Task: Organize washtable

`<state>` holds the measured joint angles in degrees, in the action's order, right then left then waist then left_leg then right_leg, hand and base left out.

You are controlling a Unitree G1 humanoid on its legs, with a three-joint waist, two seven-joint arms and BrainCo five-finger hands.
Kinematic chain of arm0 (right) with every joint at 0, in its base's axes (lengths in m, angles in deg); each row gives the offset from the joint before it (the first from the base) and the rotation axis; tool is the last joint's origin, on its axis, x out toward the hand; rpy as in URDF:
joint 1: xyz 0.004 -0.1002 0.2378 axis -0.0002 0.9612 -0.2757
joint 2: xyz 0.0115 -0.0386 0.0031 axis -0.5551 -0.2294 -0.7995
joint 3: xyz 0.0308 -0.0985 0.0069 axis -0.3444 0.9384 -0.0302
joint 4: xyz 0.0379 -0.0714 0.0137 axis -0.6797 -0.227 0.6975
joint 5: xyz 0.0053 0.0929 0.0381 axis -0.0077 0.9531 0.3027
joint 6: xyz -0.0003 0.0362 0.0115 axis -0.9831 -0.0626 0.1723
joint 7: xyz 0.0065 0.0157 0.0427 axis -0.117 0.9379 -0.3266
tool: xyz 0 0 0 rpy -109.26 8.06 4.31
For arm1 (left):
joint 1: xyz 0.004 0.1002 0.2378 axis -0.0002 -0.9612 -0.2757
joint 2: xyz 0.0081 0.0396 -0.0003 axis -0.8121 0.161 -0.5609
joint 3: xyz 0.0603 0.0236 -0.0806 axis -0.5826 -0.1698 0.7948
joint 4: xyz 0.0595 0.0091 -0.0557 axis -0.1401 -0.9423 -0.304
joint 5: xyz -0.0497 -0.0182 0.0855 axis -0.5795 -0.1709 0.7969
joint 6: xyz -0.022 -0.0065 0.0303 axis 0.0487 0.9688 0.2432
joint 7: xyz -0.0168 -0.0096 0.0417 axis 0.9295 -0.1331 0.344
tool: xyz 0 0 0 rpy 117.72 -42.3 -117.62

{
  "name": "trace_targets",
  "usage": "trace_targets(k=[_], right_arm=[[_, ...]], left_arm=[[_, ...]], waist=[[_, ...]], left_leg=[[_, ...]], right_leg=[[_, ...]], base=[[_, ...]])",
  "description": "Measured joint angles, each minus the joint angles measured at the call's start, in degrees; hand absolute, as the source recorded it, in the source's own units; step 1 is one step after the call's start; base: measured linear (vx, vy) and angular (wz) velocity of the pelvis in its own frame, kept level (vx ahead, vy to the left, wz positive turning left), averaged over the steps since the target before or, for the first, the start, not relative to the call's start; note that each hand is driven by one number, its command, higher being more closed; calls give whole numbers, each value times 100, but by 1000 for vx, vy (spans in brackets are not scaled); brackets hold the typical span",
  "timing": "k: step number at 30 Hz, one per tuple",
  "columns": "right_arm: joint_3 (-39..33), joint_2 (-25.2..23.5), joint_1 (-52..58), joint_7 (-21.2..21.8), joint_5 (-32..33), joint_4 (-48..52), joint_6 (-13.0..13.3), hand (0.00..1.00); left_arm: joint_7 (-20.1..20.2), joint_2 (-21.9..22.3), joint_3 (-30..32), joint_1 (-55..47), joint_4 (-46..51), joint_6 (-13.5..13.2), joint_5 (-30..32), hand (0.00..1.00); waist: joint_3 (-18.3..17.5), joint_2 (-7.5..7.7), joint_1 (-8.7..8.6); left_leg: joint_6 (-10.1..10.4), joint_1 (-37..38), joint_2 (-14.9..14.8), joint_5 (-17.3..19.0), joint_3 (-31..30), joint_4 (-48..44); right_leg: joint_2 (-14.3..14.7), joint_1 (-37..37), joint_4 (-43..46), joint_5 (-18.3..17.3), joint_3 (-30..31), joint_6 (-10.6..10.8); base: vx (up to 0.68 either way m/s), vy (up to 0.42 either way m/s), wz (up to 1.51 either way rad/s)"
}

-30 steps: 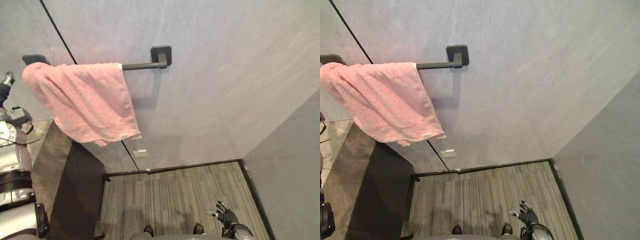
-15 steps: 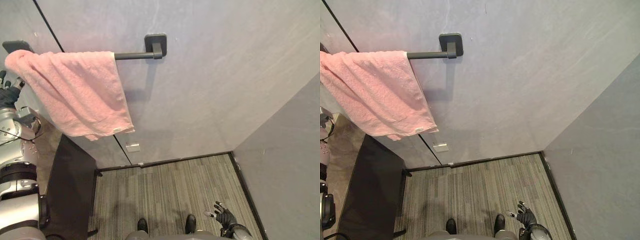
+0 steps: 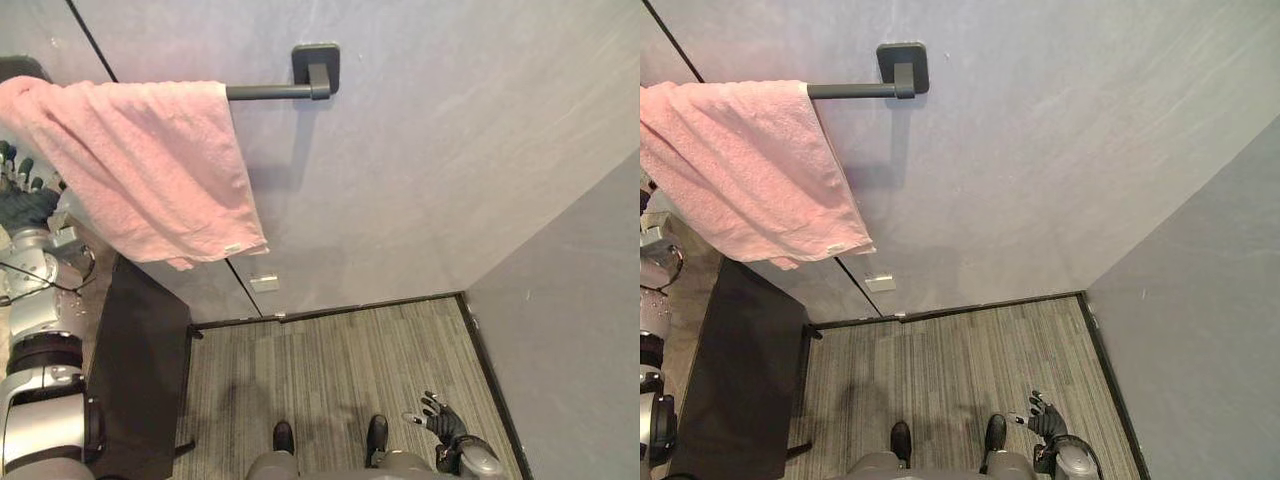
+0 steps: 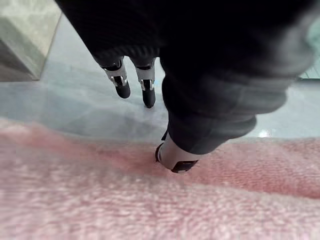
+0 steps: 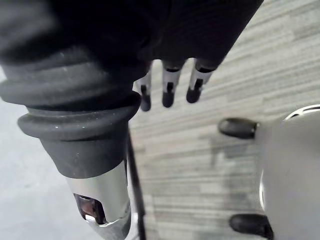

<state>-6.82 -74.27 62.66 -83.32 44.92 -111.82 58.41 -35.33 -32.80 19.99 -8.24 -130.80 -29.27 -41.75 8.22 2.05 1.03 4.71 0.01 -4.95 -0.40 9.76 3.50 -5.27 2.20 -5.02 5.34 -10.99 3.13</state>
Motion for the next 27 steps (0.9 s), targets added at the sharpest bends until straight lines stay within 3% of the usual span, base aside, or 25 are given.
trace_targets(k=[14, 22, 23, 27], right_arm=[[45, 101, 48, 59, -306, 4, -85, 0], [60, 234, 38, 66, -567, 144, -161, 0], [62, 236, 35, 73, -566, 343, -190, 0], [297, 285, 8, 170, -397, 1706, -208, 0]], left_arm=[[718, -1, -226, -641, 254, 265, -5, 0], [787, -2, -319, -981, 559, 373, -9, 0], [800, -1, -317, -1125, 704, 378, -9, 100], [894, -1, -321, -1270, 1071, 386, -1, 100]], waist=[[31, -54, -6], [40, -69, 14], [40, -69, 18], [27, -48, 6]], left_leg=[[1, 93, -5, 1, 46, 17], [4, 2, -14, 3, 95, 67], [4, 8, -12, 3, 122, 67], [3, 41, -5, 4, 178, 88]], right_leg=[[3, -78, -23, 2, 16, 0], [17, 48, -30, -2, 50, 4], [16, 56, -29, -2, 76, 5], [17, 79, -26, 5, 151, 10]], base=[[0, 0, 0], [7, -5, -2], [21, -11, -9], [6, -5, -10]])
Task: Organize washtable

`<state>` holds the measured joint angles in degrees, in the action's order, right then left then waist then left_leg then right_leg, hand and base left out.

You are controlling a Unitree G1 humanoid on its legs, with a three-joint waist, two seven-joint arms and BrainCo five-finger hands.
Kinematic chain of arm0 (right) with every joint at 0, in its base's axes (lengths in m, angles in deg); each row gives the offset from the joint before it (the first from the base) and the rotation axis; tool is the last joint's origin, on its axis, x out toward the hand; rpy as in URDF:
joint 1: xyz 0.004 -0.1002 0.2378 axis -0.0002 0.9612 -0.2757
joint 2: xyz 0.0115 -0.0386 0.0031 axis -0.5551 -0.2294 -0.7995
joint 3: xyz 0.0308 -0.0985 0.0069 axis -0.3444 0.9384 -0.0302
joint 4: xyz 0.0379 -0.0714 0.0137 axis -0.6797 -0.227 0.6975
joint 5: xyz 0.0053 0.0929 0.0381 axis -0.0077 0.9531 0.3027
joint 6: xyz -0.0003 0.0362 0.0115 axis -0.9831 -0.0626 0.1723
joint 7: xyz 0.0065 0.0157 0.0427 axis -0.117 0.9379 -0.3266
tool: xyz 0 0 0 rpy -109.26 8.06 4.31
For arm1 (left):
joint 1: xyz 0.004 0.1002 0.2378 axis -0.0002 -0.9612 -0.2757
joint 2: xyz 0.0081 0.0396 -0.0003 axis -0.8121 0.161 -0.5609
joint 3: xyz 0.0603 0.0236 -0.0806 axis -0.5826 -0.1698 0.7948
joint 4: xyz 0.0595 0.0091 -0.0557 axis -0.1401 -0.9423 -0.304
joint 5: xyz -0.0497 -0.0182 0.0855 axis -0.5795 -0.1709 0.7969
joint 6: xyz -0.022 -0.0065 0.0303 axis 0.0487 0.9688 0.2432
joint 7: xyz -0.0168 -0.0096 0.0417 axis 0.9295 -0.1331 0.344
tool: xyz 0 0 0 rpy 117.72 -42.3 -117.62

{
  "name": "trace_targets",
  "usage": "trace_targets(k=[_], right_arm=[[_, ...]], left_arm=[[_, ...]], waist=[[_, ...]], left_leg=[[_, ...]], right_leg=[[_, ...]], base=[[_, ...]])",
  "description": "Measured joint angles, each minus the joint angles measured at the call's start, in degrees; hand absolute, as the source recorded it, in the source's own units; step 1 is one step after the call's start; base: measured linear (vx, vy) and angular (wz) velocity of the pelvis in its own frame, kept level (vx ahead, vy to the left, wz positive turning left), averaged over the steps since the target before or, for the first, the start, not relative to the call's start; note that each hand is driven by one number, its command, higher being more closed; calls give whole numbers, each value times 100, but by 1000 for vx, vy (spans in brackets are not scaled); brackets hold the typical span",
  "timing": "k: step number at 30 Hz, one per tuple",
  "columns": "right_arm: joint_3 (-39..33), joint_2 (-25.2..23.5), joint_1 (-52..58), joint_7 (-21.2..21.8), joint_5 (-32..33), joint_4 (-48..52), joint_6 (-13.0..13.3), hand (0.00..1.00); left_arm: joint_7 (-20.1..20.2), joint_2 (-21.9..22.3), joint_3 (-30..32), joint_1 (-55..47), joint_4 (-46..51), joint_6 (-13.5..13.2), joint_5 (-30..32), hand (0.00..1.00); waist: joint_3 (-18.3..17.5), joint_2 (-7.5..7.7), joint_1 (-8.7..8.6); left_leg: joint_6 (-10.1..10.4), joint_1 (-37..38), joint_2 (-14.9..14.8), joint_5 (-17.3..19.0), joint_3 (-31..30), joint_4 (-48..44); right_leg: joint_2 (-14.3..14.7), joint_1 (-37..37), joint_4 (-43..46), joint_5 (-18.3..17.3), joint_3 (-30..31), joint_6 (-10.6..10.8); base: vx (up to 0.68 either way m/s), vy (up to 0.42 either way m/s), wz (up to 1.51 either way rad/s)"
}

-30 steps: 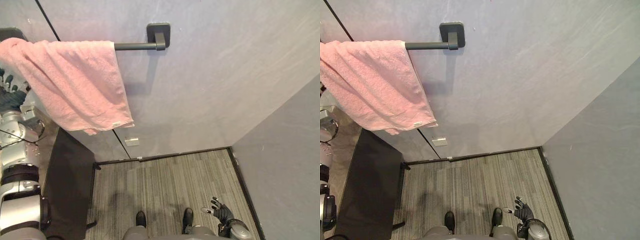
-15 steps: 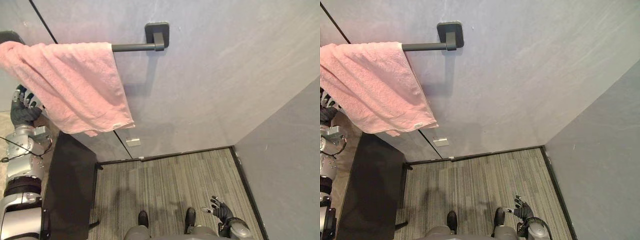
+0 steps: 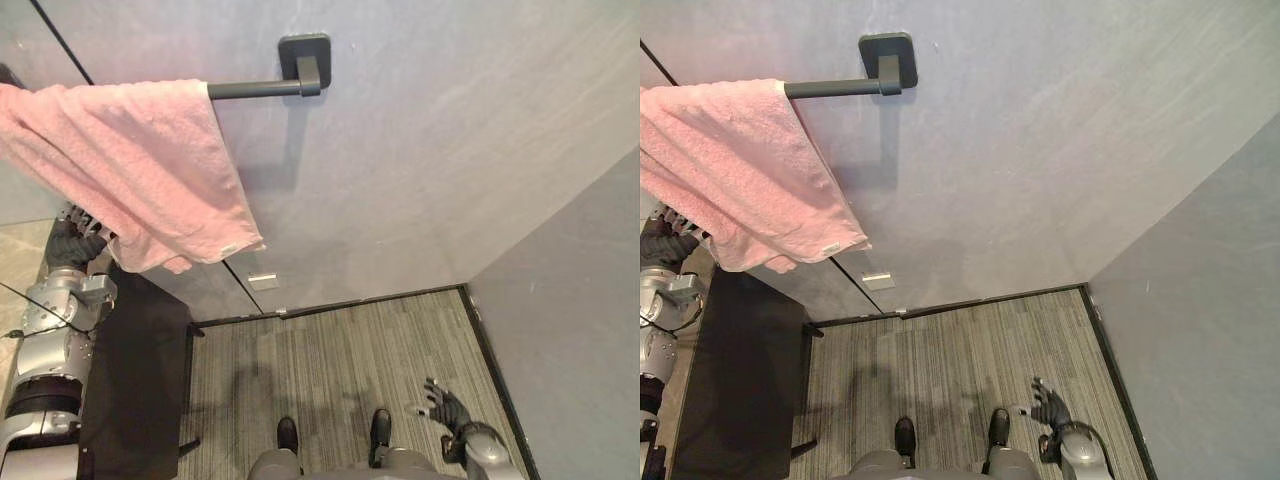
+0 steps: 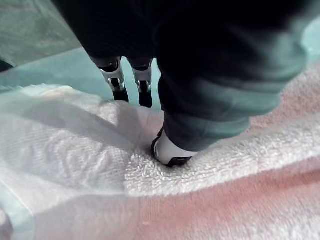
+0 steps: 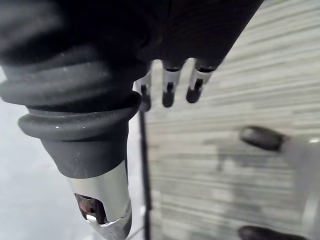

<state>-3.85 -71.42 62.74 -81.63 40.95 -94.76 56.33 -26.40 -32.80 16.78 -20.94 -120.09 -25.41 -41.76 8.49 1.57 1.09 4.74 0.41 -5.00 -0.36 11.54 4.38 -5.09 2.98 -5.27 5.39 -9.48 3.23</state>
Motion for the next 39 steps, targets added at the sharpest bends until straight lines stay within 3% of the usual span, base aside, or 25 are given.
trace_targets(k=[4, 8, 16, 24, 31, 39], right_arm=[[666, 285, -504, 82, 743, 1326, 36, 0], [1302, 705, -1439, 326, 1474, 1792, 57, 0], [2177, 1008, -3792, 123, 2608, 1420, -32, 0], [2197, 991, -5430, -182, 2776, -188, -79, 0], [2183, 648, -6511, -404, 2908, -1230, -181, 0], [1893, -478, -7495, -621, 2657, -2511, -253, 0]], left_arm=[[-41, 73, -13, 28, 272, -5, 6, 100], [-43, 202, -234, 172, 271, -3, 1, 100], [-158, 529, -518, 440, 298, 60, -6, 100], [-160, 643, -524, 447, 427, 113, -13, 100], [-161, 674, -731, 650, 453, 114, -69, 100], [-177, 938, -964, 1267, 167, 120, -129, 100]], waist=[[-12, 8, -19], [-20, 12, 46], [-62, 24, 303], [-135, 28, 446], [-136, 24, 595], [-130, 15, 663]], left_leg=[[0, 51, -4, 2, 115, 38], [0, 61, -18, 1, 126, 11], [-6, -5, -24, -4, 38, -144], [0, -57, -21, -206, -200, 19], [26, -112, -52, -334, -359, 83], [102, -303, -121, -444, -554, 84]], right_leg=[[-13, 25, -10, 40, 135, 2], [-4, 19, -24, 96, 171, -23], [-13, -27, -35, 247, 171, -81], [1, -27, -36, 247, -1, -81], [54, -25, -36, 258, -139, -97], [123, 44, -38, 260, -331, -126]], base=[[-24, -3, -18], [-25, -8, -4], [-67, -12, 3], [-60, -23, 15], [-35, -14, 10], [-39, -7, 15]])
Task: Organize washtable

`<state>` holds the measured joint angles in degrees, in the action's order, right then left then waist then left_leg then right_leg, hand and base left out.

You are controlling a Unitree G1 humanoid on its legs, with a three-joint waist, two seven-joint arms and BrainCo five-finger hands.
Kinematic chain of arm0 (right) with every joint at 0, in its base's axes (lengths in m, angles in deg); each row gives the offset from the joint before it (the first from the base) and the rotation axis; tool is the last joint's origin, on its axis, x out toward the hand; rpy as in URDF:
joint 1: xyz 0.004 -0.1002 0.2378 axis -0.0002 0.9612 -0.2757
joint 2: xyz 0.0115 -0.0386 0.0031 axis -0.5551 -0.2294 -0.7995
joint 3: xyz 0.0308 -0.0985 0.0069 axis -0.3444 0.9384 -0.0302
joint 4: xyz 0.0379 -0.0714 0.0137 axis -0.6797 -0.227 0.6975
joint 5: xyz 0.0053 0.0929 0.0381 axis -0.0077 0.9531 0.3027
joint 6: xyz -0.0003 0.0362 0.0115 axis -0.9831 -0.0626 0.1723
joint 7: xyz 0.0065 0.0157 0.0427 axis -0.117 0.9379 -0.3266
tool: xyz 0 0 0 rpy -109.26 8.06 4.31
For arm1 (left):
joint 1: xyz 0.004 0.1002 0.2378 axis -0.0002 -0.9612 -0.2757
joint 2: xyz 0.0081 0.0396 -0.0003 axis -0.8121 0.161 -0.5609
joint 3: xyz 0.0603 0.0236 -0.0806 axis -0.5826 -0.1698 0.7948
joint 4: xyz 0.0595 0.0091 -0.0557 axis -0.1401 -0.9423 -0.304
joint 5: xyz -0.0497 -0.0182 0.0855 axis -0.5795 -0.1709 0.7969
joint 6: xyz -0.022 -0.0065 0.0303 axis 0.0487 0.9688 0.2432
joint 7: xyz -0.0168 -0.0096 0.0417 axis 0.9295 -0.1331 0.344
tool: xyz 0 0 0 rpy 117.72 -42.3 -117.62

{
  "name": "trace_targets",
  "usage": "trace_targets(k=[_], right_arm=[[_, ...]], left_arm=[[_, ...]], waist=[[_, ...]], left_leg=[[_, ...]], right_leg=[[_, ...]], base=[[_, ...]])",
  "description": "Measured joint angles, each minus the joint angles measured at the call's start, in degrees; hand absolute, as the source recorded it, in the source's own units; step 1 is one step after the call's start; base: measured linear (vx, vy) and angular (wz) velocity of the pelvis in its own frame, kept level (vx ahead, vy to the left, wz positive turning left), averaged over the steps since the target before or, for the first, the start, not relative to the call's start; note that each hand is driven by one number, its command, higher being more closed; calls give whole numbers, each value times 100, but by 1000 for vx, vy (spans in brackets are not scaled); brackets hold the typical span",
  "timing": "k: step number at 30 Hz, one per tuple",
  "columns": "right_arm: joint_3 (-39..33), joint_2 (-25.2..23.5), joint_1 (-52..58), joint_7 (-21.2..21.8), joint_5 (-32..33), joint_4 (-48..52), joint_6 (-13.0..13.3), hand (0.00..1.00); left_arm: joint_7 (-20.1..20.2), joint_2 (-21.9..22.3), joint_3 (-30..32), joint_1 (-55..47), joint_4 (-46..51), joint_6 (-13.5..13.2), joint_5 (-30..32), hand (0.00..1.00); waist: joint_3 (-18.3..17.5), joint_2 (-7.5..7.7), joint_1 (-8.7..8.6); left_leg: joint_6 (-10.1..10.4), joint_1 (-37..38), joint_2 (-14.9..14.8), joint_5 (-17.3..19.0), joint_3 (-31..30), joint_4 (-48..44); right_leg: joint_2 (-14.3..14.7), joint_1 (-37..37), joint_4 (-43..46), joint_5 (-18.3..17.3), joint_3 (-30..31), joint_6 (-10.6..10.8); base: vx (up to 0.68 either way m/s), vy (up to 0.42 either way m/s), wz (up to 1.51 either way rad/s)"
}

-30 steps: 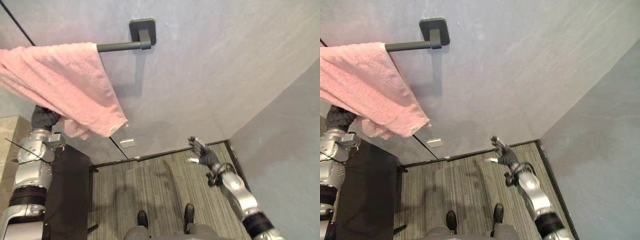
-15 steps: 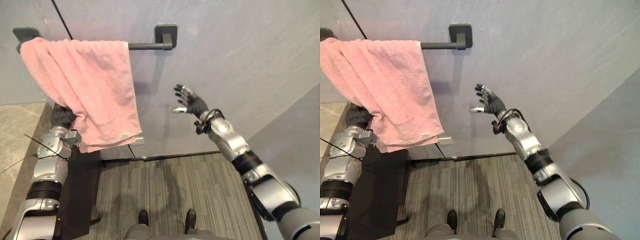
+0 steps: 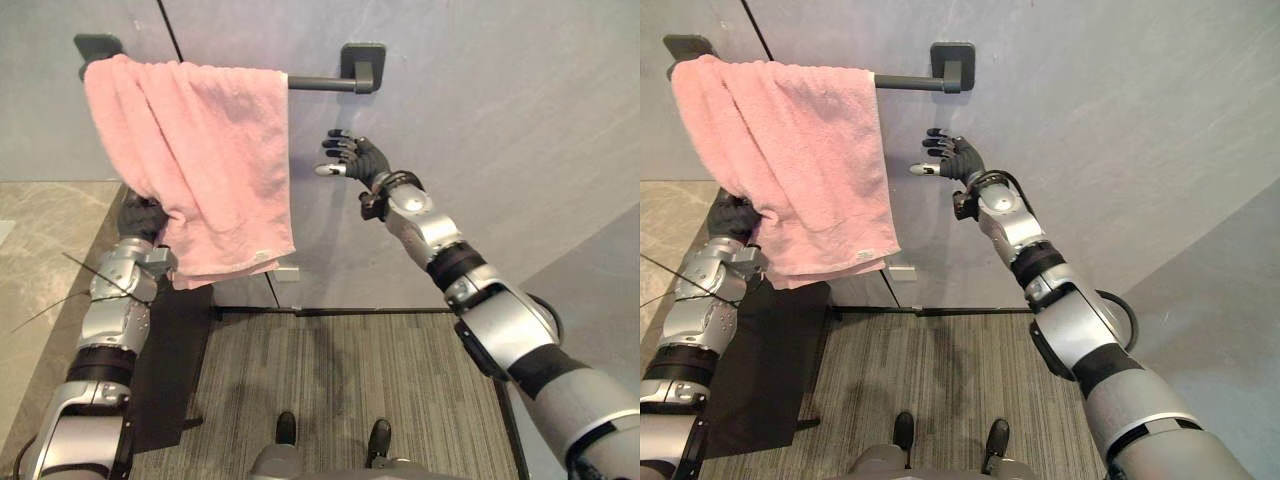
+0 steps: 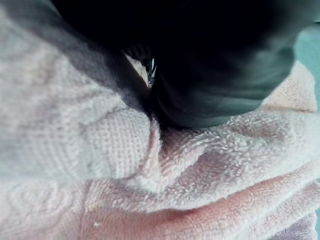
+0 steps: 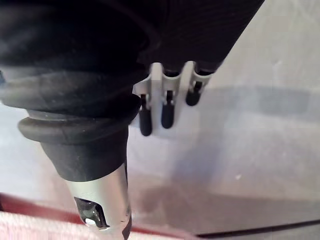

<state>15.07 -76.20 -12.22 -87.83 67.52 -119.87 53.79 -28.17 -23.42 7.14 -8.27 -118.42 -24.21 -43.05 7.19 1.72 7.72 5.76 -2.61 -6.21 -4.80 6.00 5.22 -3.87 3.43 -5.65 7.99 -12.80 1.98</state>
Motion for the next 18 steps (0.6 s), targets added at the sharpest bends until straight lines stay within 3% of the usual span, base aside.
trace_targets(k=[4, 8, 9, 18], right_arm=[[-205, -637, -298, -123, 64, -288, -1, 0], [-201, -903, -455, -122, 121, -329, -1, 0], [-199, -953, -538, -122, 124, -330, 0, 100], [-245, -1155, -891, -173, 99, -332, 24, 100]], left_arm=[[-123, 237, -306, 546, -430, 18, 11, 100], [-148, 242, -402, 840, -747, 40, 20, 100], [-164, 246, -410, 942, -846, 41, 23, 100], [-361, 483, -469, 1419, -1237, 41, 133, 100]], waist=[[5, -8, 43], [6, -9, 71], [7, -9, 69], [118, -9, 46]], left_leg=[[16, -102, -9, -54, -137, 0], [10, -156, -7, -74, -181, 0], [8, -200, -4, -89, -209, 0], [10, -271, 2, -151, -302, -1]], right_leg=[[5, 12, 0, -13, -152, -20], [2, 31, 0, -15, -215, -23], [-1, 55, 0, -15, -249, -23], [-6, 76, 1, -15, -328, -23]], base=[[-20, 10, 18], [-4, 18, 10], [-6, 17, 10], [1, 8, 5]])
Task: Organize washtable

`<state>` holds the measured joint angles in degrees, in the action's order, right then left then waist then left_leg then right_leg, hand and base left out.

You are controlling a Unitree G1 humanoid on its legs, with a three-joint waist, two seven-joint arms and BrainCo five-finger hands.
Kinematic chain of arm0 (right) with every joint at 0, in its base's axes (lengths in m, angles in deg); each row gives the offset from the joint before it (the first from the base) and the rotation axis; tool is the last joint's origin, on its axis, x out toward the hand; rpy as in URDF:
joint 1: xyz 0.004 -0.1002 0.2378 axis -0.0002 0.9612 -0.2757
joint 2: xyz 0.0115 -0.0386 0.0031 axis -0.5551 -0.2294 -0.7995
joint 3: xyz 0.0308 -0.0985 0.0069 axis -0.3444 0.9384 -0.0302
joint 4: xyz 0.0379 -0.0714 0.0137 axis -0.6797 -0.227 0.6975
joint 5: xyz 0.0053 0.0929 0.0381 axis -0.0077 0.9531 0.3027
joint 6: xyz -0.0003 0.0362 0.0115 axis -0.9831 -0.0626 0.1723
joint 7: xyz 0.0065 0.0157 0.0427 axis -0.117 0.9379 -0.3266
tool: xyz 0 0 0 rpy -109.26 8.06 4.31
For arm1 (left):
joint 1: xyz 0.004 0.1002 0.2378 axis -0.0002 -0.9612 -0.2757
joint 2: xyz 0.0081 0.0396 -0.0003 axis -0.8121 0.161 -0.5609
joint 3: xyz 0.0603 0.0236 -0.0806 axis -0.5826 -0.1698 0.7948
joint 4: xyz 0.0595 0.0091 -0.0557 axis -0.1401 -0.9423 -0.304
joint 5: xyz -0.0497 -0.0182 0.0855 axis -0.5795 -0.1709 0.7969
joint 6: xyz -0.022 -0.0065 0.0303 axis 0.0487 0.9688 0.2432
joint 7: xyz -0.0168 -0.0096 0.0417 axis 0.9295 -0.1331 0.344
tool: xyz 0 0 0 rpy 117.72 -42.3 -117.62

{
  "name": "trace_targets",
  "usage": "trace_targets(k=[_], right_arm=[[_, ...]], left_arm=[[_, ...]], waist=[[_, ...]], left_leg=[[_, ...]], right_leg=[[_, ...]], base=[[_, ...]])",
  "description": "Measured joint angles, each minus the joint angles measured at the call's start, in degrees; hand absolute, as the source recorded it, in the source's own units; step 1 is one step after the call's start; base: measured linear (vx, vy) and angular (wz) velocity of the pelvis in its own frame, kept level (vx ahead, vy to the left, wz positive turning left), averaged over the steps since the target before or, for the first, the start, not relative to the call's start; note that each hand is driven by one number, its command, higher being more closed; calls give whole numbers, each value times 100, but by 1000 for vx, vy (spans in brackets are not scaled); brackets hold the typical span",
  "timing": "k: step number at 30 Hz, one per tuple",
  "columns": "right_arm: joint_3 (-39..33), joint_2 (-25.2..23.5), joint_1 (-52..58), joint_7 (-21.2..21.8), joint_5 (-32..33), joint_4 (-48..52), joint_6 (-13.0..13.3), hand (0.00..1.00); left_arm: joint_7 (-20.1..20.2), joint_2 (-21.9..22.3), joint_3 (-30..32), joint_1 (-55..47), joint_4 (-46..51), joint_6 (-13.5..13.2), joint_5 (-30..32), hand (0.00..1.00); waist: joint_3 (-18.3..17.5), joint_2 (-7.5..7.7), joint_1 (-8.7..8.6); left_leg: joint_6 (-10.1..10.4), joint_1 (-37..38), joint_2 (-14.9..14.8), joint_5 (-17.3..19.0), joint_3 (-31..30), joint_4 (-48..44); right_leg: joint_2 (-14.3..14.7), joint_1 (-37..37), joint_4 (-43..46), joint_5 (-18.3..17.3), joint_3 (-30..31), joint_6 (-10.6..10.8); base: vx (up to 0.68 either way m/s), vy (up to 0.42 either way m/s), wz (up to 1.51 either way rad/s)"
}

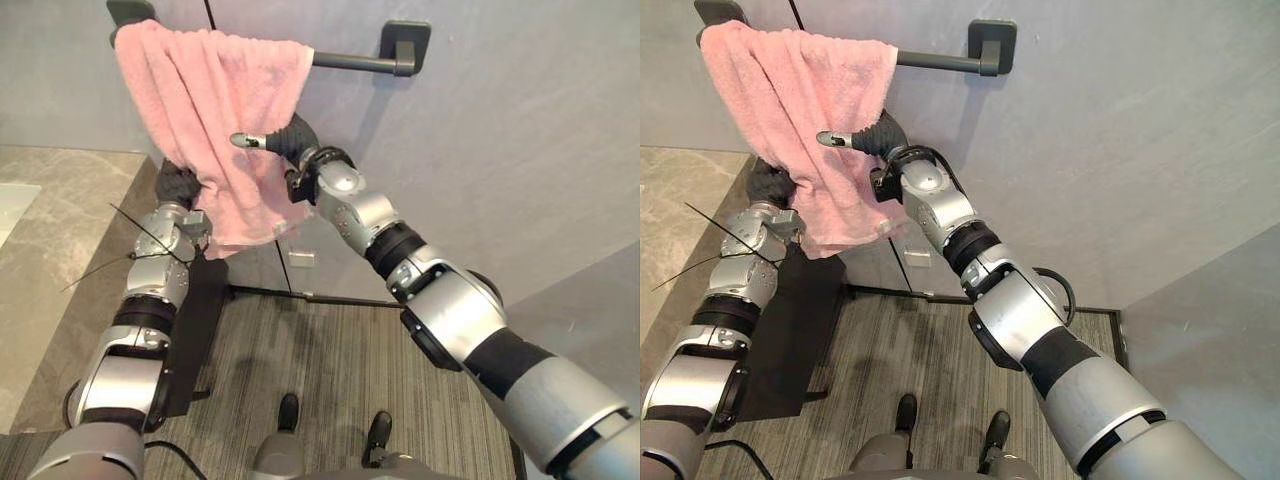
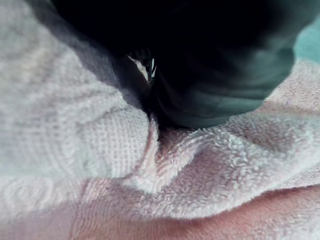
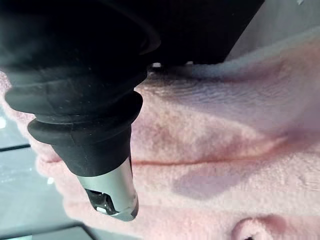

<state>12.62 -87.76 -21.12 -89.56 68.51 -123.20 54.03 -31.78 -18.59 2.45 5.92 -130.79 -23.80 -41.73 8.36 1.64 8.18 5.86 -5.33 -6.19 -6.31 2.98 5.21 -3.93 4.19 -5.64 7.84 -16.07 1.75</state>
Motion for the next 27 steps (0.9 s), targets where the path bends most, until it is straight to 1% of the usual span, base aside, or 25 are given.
trace_targets(k=[3, 4, 7, 8, 11, 14, 20, 23, 24, 25, 27], right_arm=[[-397, 110, -147, -75, -108, -342, -8, 100], [-498, 237, -206, -94, -122, -422, -13, 100], [-857, 739, -219, -88, -263, -590, -52, 100], [-861, 788, -219, -74, -272, -608, -70, 100], [-894, 806, -229, -29, -271, -608, -103, 100], [-912, 851, -285, 68, -272, -607, -180, 100], [-911, 850, -375, 178, -287, -593, -187, 100], [-908, 850, -374, 179, -318, -594, -187, 100], [-896, 851, -374, 179, -326, -595, -187, 0], [-876, 851, -374, 180, -329, -595, -187, 0], [-865, 852, -374, 179, -336, -595, -186, 0]], left_arm=[[1, -1, 2, 6, 2, 0, -7, 100], [5, -1, 8, 6, 4, 0, -14, 100], [71, -2, 62, 5, 16, 1, -69, 100], [130, -2, 61, 5, 41, 3, -68, 100], [256, 2, 60, 6, 120, 10, -69, 100], [269, 3, 60, 9, 165, 14, -69, 100], [321, 4, 60, 10, 231, 50, -69, 100], [366, 4, 61, 10, 228, 51, -69, 100], [367, 4, 61, 10, 221, 52, -69, 100], [367, 4, 61, 9, 213, 52, -69, 0], [367, 3, 70, 9, 184, 52, -69, 0]], waist=[[49, 7, -43], [83, 9, -75], [112, 11, -77], [113, 11, -89], [124, 6, -137], [136, 1, -182], [261, 7, -172], [269, 6, -161], [270, 8, -160], [271, 8, -163], [271, 8, -163]], left_leg=[[16, 3, 2, -17, -29, 1], [13, 10, 3, -22, -41, 1], [13, 17, 6, -26, -39, 2], [13, 20, 6, -26, -32, 3], [12, 74, 0, -25, 43, 7], [12, 77, -10, -25, 47, 9], [12, 120, -10, -25, 47, 10], [12, 121, -8, -25, 49, 12], [13, 121, -8, -25, 49, 12], [13, 121, -7, -25, 49, 12], [13, 121, -6, -25, 49, 13]], right_leg=[[-3, -17, 0, 0, -24, 0], [-4, -33, 0, 0, -40, 0], [-10, -38, 0, 1, -42, 1], [-9, -38, 0, 1, -35, 1], [-4, -38, 0, 2, 49, 0], [6, -38, 0, 2, 53, 0], [4, -87, 0, 2, 37, 0], [3, -87, 0, 2, 38, 0], [3, -87, 0, 2, 38, 0], [1, -87, 0, 2, 38, 0], [1, -87, 0, 2, 38, 0]], base=[[-2, 15, 4], [-11, 23, 8], [-6, 8, 2], [-1, 22, -5], [4, 22, -15], [1, 5, -2], [0, 0, 0], [0, 0, 0], [0, 0, 0], [0, 0, 0], [0, 0, 0]])
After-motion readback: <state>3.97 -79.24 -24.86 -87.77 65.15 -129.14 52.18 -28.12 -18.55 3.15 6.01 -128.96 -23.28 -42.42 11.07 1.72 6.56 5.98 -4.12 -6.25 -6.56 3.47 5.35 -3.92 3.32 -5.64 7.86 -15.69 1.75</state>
